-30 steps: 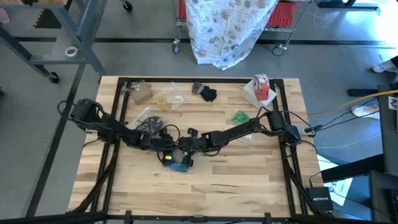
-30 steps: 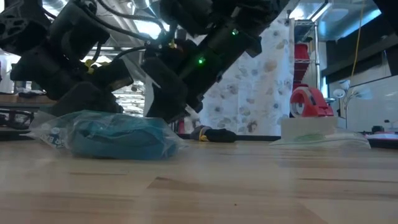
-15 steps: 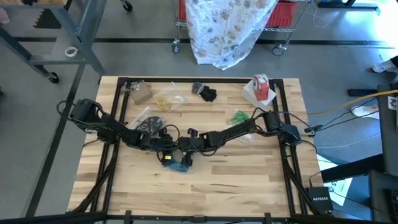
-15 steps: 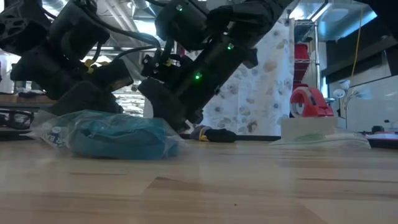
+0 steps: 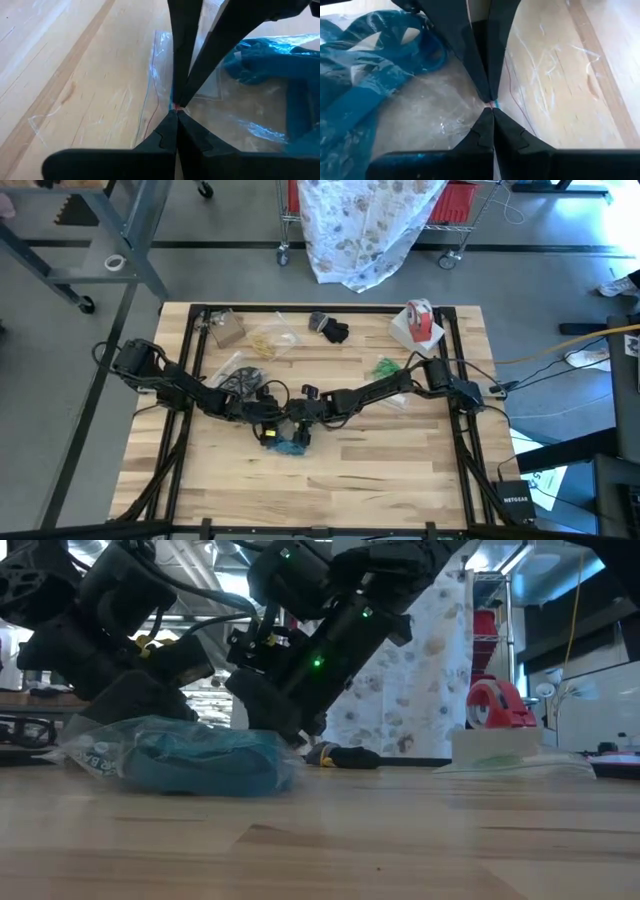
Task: Sort rubber bands
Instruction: Close the transparent zip bag
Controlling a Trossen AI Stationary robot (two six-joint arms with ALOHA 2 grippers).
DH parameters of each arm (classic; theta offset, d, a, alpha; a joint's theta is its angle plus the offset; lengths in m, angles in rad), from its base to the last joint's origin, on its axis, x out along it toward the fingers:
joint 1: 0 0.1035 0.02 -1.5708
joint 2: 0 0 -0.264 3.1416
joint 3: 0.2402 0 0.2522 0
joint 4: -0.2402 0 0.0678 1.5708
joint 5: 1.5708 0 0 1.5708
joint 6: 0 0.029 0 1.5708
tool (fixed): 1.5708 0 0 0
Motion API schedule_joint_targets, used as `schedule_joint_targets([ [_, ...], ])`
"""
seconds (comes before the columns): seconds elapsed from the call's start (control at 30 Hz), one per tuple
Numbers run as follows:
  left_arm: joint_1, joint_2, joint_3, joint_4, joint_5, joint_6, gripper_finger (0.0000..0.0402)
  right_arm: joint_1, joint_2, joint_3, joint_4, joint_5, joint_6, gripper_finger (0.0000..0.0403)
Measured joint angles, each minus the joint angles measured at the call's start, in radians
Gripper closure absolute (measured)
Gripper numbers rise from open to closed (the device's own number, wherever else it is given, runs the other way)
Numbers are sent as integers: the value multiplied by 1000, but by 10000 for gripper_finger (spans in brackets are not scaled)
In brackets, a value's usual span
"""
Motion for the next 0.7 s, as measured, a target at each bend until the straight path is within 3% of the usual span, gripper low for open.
schedule_joint_targets([
  [0.23,0,0,0,0,0,0,402,-19,0,3,-34,17,89,403],
  [0.4,1,1,0,1,0,0,402,-48,-3,5,-60,-111,246,403],
  [0.7,0,1,-7,10,2,-3,402,-79,-20,7,-209,-191,404,403],
])
